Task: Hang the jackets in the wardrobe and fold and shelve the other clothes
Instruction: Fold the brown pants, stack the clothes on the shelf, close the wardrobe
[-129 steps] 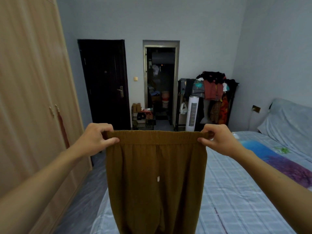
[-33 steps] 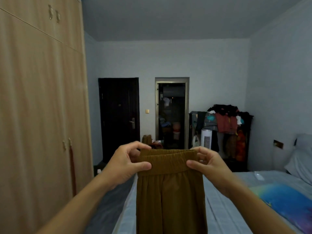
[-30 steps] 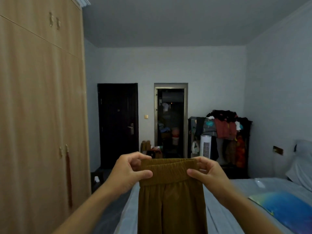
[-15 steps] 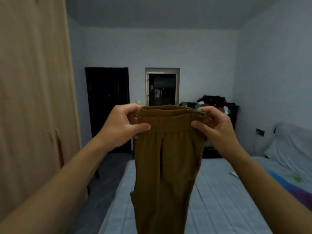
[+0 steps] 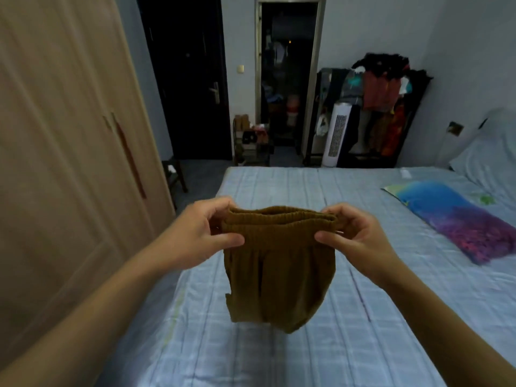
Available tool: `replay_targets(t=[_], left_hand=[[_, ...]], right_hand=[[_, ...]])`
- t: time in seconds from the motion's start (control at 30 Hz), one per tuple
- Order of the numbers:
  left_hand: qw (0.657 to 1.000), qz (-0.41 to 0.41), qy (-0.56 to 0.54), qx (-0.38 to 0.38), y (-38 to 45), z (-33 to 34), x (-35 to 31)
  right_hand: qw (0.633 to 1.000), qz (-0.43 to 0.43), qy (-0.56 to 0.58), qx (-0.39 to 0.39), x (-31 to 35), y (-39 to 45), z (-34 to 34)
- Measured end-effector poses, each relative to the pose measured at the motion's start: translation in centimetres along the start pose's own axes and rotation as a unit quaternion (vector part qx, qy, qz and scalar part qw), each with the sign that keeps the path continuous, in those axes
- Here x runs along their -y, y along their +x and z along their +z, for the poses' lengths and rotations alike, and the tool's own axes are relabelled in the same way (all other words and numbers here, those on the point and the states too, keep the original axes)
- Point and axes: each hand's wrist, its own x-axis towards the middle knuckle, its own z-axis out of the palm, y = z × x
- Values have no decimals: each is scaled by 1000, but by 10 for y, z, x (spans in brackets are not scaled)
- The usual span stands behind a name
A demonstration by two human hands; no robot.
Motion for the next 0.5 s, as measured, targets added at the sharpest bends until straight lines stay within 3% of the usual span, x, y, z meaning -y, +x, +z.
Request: replay_targets(t=[0.13,0.5], left_hand=[[998,-32,-39,46,-70,36,19],[989,-102,-84,64,-224,95,63]], right_hand=[[997,68,26,-3,-25,-71,24],[982,188,-20,-6,-40,-223,100]])
